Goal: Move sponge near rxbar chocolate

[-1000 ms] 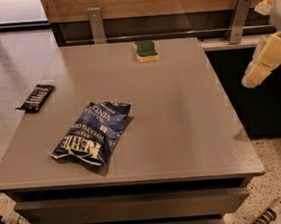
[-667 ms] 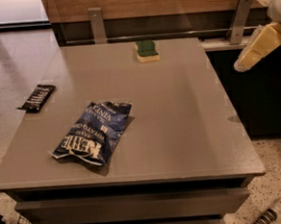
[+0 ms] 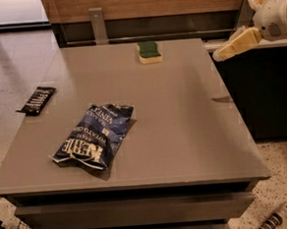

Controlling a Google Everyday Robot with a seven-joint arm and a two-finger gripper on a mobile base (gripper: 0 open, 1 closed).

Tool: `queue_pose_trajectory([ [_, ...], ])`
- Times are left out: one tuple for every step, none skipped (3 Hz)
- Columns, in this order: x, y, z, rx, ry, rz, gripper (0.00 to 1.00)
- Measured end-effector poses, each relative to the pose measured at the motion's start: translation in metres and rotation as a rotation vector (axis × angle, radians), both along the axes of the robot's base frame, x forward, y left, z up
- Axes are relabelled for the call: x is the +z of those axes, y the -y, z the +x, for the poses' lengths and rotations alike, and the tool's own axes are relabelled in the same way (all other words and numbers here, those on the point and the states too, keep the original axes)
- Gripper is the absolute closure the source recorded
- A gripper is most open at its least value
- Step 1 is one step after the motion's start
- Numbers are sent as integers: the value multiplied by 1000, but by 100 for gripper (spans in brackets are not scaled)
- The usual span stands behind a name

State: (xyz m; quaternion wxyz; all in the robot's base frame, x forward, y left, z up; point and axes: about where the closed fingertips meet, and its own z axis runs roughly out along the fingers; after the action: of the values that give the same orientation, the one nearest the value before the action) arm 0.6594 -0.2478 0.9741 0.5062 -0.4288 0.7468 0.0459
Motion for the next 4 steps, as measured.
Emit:
queue_pose_trajectory([
  [-4, -23, 21, 0, 57, 160, 0],
  [-5, -23, 21, 1, 56, 159, 0],
  [-10, -30, 36, 14, 44, 170, 0],
  [-36, -54, 75, 67, -19, 193, 0],
])
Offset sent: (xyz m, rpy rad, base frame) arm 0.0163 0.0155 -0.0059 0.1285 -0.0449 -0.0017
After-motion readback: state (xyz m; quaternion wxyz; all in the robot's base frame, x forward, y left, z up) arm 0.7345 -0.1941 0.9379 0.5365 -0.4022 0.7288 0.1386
